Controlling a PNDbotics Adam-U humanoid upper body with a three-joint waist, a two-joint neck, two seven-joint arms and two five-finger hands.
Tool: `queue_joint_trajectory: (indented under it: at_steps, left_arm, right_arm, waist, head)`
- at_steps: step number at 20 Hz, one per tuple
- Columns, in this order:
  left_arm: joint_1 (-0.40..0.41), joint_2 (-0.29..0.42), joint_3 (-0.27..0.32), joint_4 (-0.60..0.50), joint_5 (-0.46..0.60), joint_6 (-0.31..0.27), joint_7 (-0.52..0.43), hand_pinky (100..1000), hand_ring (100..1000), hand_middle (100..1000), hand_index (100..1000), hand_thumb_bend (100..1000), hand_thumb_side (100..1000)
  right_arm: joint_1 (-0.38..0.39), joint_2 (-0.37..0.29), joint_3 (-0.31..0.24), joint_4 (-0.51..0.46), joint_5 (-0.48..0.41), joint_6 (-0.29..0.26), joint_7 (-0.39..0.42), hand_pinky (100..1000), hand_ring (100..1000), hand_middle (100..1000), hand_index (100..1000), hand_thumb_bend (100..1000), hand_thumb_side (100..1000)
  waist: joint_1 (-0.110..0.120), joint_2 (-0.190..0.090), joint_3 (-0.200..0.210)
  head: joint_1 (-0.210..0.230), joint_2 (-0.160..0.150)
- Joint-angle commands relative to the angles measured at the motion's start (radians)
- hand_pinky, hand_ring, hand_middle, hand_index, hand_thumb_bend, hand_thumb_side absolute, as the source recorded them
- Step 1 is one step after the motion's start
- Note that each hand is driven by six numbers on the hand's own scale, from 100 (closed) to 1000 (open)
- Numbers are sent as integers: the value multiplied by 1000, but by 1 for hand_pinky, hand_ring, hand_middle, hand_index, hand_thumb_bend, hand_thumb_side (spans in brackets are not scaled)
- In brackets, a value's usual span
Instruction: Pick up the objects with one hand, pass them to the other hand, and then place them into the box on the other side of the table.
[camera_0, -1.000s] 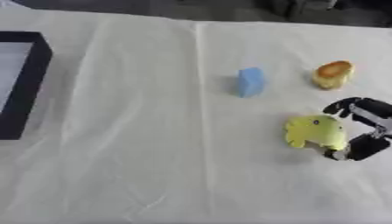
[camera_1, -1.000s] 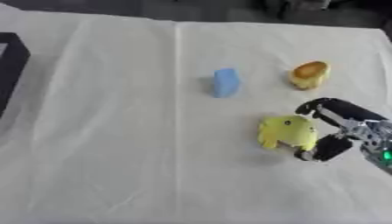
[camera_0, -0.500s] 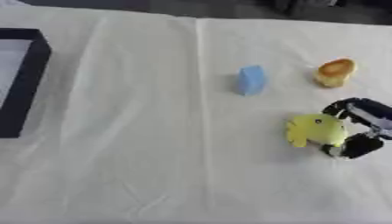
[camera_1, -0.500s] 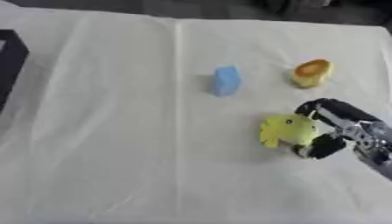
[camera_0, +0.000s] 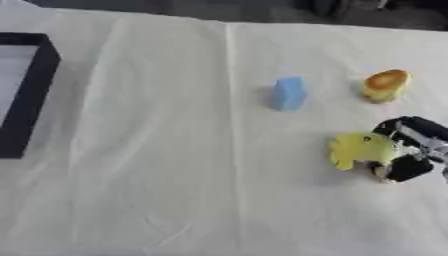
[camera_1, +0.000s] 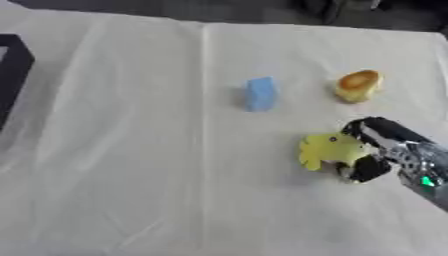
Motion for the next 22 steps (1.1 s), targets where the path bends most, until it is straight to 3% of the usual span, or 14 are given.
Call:
queue_joint_trajectory:
  at_steps: [1, 3, 4, 5, 6, 8, 16, 22]
  left_arm:
    - [-5, 11, 5, -15, -5, -1, -1, 935, 547, 774, 914, 597, 746]
    - [-5, 13, 6, -15, -5, -2, 0, 935, 546, 773, 913, 596, 746]
    - [-6, 14, 6, -15, -4, -3, -1, 935, 546, 773, 912, 596, 745]
    - [-8, 15, 6, -15, -4, -4, -1, 935, 546, 772, 911, 596, 744]
    - [-9, 17, 7, -15, -4, -6, -2, 935, 546, 772, 911, 596, 743]
    - [-11, 22, 8, -15, -4, -8, -3, 934, 546, 771, 910, 596, 742]
    - [-17, 42, 9, -15, 0, -13, -11, 933, 543, 765, 906, 593, 740]
    - [-48, 70, -1, -15, 8, -14, -37, 932, 546, 767, 906, 591, 735]
  right_arm:
    - [-7, -9, -8, -15, 0, -2, -47, 711, 628, 436, 561, 228, 100]
    - [-15, 9, -16, -15, -11, -17, -104, 647, 540, 284, 398, 217, 100]
    - [-19, 19, -21, -15, -22, -24, -137, 629, 527, 269, 381, 228, 100]
    - [-25, 31, -26, -15, -40, -34, -170, 599, 509, 245, 352, 183, 100]
    - [-31, 42, -32, -15, -59, -46, -202, 590, 504, 233, 341, 244, 100]
    - [-40, 59, -41, -15, -87, -72, -250, 555, 484, 207, 309, 277, 100]
    - [-98, 132, -68, -15, -93, -209, -356, 497, 458, 188, 299, 231, 100]
    - [-230, 202, -15, -15, -66, -295, -395, 469, 436, 193, 312, 177, 100]
  waist:
    - [5, -13, -2]
    - [6, -15, -4]
    - [7, -16, -5]
    - [8, -18, -5]
    - [10, -19, -6]
    - [12, -23, -7]
    - [23, -34, -15]
    - [34, -42, -14]
  head:
    - [-3, -9]
    - [-1, -7]
    - [0, -7]
    - [0, -8]
    - [1, -7]
    - [4, -6]
    - [16, -2]
    - [59, -5]
